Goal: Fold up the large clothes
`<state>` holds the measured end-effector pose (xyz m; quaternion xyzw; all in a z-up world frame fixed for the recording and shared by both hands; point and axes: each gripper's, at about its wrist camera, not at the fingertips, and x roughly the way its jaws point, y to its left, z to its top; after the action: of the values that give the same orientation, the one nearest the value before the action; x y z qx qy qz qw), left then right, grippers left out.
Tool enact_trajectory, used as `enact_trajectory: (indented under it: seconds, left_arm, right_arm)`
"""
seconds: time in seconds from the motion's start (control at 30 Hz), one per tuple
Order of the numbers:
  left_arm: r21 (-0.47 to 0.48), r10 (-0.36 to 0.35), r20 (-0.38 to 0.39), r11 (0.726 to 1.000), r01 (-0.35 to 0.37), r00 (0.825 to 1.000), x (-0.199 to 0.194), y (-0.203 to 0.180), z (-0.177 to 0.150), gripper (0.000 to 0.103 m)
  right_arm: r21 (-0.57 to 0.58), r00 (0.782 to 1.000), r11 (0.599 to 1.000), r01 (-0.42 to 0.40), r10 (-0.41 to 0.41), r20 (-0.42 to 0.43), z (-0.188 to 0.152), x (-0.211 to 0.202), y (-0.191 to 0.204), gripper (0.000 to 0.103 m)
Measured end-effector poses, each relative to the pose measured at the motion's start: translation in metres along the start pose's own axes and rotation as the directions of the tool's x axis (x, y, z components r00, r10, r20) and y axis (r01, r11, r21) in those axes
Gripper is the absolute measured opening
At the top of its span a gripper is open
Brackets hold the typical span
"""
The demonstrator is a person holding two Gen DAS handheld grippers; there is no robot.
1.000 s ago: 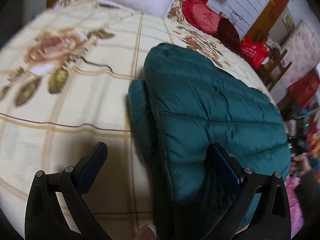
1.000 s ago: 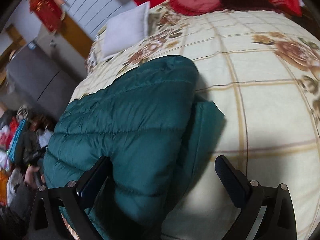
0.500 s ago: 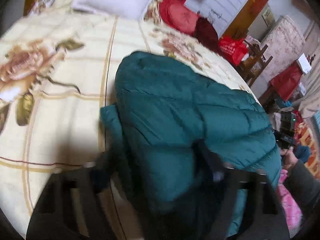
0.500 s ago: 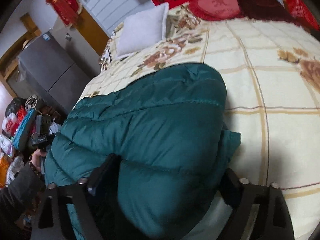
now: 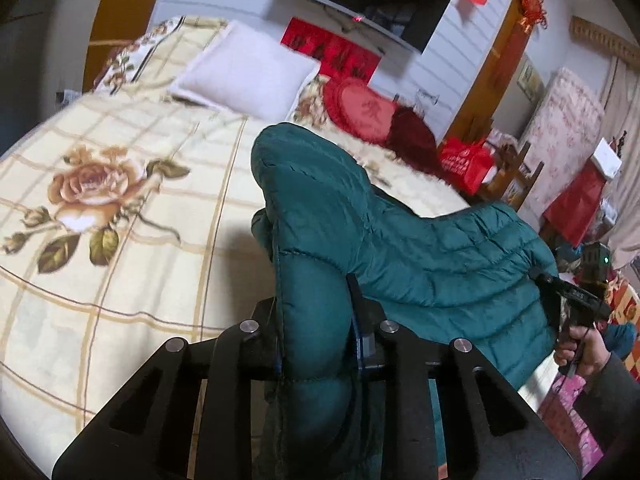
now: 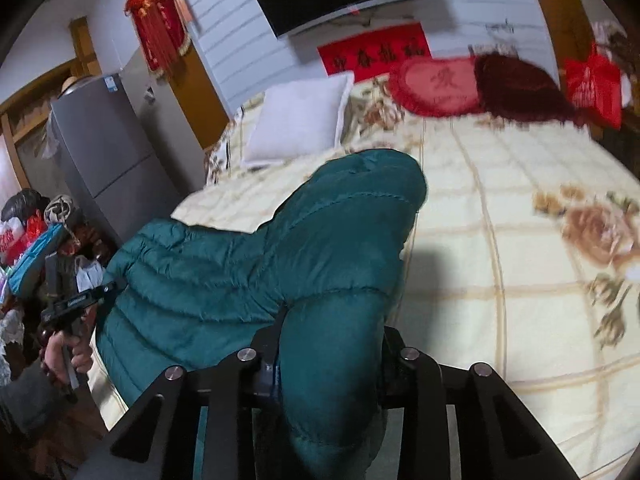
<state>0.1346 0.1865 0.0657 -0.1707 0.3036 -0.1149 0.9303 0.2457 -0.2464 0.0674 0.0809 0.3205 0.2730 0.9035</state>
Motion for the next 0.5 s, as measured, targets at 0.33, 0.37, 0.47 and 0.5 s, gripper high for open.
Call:
enact_trajectory:
  seconds: [0.33,0.37,0.47,0.5]
  left_arm:
    - [-0.017,0.002,0.065,1.0,-0.001,0.998,-0.017,-0.018,0.041,0.023]
    - [-0.024,0.005,0.062,1.0,-0.003,0.998,-0.01,-0.016,0.047,0.023]
    - [-0.011,0.036,0.035,0.999,-0.036,0.999,0.019,-0.008,0.059,0.023]
    - [-0.019,0.048,0.022,0.999,-0.048,0.999,0.03,-0.004,0.062,0.023]
  right_arm:
    - [-0.129,0.999,0.991,0.033,-0.033,0.001,0.073,-0.01,0.016,0.03]
    - [-0.139,0.999,0.99,0.037,-0.037,0.0,0.079,-0.008,0.015,0.03]
    - [-0.123,0.999,0.991,0.045,-0.046,-0.008,0.089,0.004,0.006,0.03]
    - [-0.109,0.999,0.993,0.045,-0.047,-0.014,0.091,0.01,0.002,0.03]
